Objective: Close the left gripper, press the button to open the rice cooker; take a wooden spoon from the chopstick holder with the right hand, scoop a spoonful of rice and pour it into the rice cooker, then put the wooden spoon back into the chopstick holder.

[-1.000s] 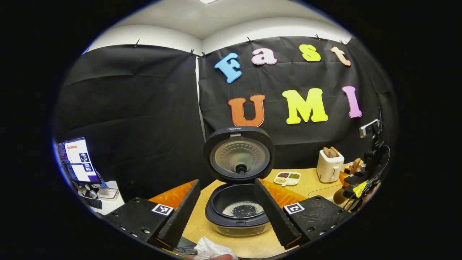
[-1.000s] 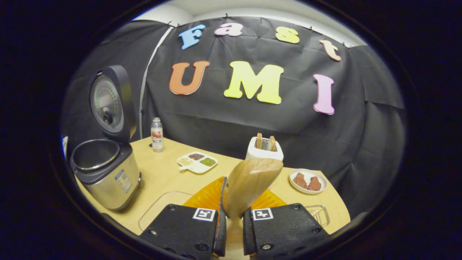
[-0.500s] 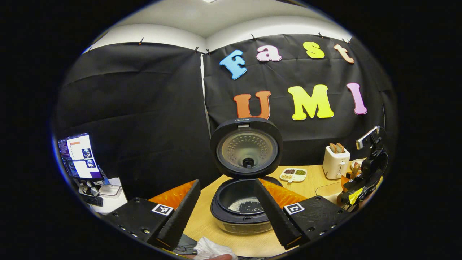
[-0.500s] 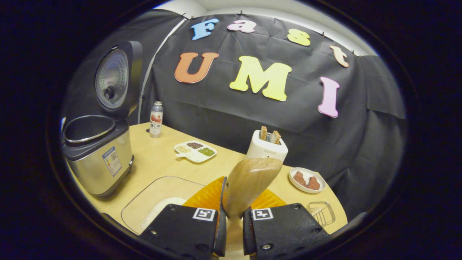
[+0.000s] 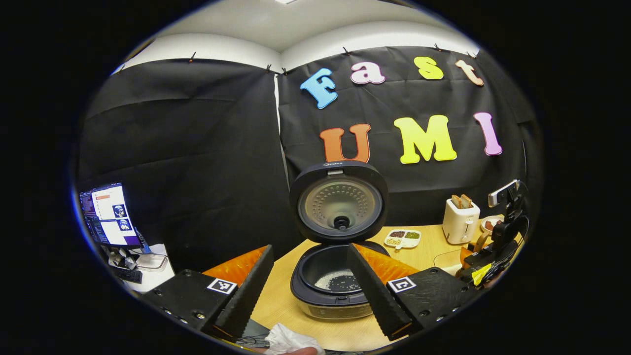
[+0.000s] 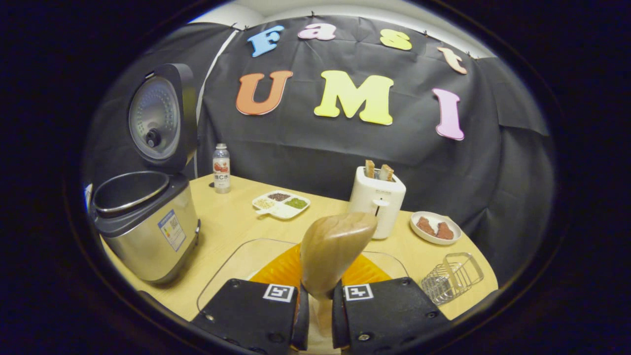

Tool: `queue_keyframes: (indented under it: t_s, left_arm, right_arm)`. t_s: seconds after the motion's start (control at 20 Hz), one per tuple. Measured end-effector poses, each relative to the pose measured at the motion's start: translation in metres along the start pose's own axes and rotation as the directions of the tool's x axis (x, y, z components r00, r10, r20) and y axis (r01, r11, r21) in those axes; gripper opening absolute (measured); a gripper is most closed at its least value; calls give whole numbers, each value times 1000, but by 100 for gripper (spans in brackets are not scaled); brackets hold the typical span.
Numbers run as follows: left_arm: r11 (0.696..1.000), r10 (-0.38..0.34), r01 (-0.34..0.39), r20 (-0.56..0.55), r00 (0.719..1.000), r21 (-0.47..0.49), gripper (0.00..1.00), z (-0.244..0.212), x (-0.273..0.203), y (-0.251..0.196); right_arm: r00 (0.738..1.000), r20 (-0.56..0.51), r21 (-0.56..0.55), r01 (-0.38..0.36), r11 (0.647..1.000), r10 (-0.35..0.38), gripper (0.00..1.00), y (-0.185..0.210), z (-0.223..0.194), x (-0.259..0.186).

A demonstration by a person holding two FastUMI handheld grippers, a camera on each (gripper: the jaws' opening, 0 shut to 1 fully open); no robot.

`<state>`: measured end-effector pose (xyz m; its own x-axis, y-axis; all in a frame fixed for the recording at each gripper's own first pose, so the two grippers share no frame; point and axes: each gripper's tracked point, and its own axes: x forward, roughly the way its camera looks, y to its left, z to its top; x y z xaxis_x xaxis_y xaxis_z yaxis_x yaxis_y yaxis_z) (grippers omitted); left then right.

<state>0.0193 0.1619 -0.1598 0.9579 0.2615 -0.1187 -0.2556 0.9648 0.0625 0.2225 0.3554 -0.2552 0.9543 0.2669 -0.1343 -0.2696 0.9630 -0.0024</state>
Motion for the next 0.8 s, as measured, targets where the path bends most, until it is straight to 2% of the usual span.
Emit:
queue_keyframes:
  t_s: [0.2,0.35,0.45,0.5,0.7,0.8]
  left_arm:
    - [1000,5,-5,-8,1000,-1,95,-3,-1,5]
    - [1000,9,-10,-10,1000,-4,96,-3,-1,7]
    - [1000,10,-10,-9,1000,-2,96,-3,-1,7]
    - [1000,9,-9,-6,1000,-3,95,-2,-2,6]
    - [1000,0,0,-9,1000,-5,96,-1,-1,1]
    - [1000,-3,3,-2,1000,1,96,1,-2,-1]
  right_arm:
    - [999,-21,99,-23,995,25,24,12,-4,-1]
    - [998,-30,216,-52,975,60,24,20,-4,-2]
    - [997,-36,270,-56,961,69,20,18,-4,-2]
    - [996,-41,304,-63,950,79,24,18,-5,-3]
    - [992,-44,437,-87,895,117,20,15,-5,-5]
    - [990,-56,546,-79,834,130,24,5,-8,-3]
